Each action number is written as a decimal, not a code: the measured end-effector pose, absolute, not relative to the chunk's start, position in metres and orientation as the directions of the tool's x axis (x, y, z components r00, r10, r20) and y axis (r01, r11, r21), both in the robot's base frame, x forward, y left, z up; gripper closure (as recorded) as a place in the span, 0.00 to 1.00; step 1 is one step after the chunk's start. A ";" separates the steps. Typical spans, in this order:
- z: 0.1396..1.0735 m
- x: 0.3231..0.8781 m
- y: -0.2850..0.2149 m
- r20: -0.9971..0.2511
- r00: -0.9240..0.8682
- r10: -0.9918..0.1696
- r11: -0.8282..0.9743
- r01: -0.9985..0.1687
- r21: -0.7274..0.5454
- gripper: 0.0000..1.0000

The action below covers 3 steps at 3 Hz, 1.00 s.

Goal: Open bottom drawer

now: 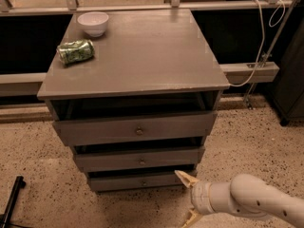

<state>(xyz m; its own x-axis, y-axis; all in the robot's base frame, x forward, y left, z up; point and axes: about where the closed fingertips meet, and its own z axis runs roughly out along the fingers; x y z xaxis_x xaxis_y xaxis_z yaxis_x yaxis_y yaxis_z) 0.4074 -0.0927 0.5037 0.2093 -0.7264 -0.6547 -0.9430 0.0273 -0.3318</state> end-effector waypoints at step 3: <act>0.417 0.460 -0.088 -0.605 0.254 -0.754 -0.087 -0.953 -0.291 0.00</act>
Offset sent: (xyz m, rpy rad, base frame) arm 0.0572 0.0118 -0.0934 -0.0766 0.0490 0.1515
